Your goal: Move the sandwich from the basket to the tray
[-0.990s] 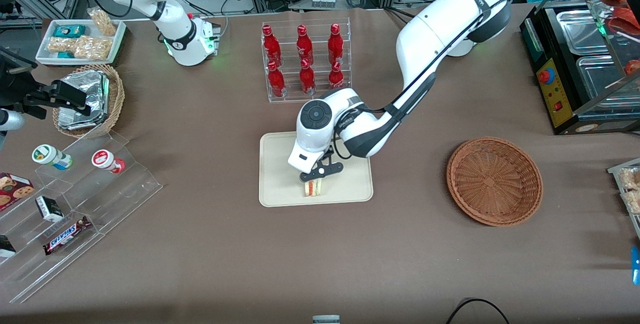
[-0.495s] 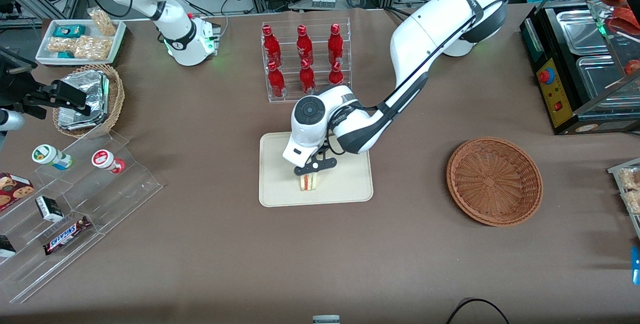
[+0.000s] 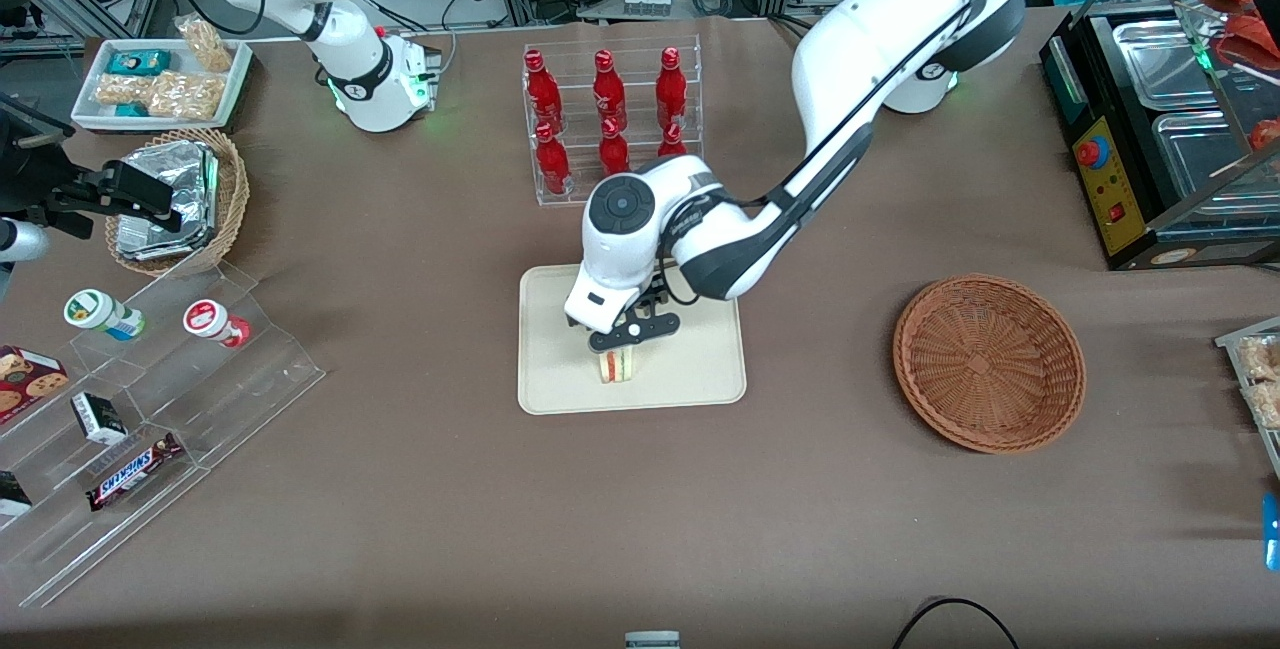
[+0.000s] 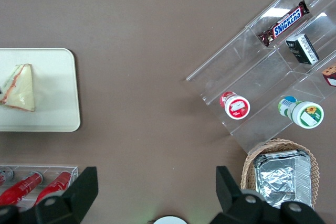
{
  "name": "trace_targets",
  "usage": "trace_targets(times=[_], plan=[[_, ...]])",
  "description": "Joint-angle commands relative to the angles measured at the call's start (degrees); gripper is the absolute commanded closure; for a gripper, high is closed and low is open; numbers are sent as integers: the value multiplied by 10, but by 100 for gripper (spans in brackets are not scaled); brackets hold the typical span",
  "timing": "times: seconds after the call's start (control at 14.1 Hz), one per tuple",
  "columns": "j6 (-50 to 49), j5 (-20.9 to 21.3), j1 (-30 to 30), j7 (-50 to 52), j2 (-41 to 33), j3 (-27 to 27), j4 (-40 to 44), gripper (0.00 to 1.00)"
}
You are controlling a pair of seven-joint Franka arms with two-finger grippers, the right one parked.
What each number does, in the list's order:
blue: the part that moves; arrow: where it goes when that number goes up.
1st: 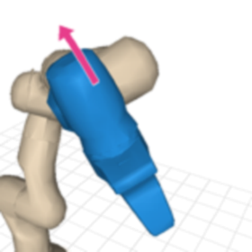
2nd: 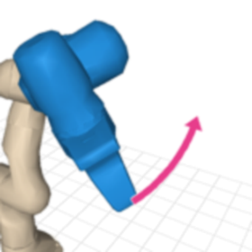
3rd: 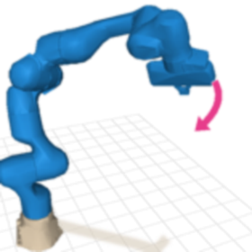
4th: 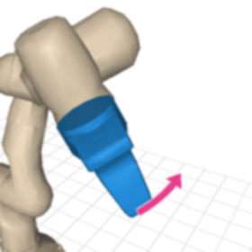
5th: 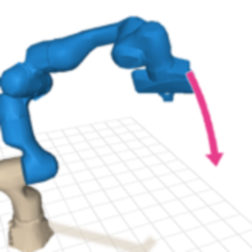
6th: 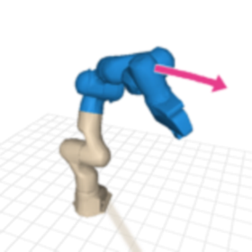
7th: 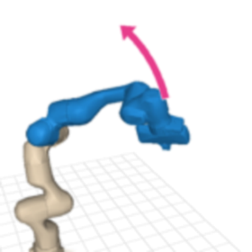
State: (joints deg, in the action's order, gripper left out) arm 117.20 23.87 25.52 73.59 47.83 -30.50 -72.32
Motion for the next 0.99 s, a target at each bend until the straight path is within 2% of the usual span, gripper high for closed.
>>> trace_targets(times=[0.0,0.07,0.21,0.28,0.49,0.64,0.78,0.92], plan=[[-64,7,0,-33,-70,38,-29,0],[-79,6,-2,-52,-91,40,-46,0],[-105,0,-1,-42,-121,89,-74,0],[-110,-10,-2,-43,-135,97,-85,0],[-104,-69,-2,-62,-201,166,-162,0],[-107,-111,-3,-127,-230,205,-182,0],[-129,-174,-2,-215,-258,248,-193,0],[-177,-206,-2,-299,-287,287,-193,0]])
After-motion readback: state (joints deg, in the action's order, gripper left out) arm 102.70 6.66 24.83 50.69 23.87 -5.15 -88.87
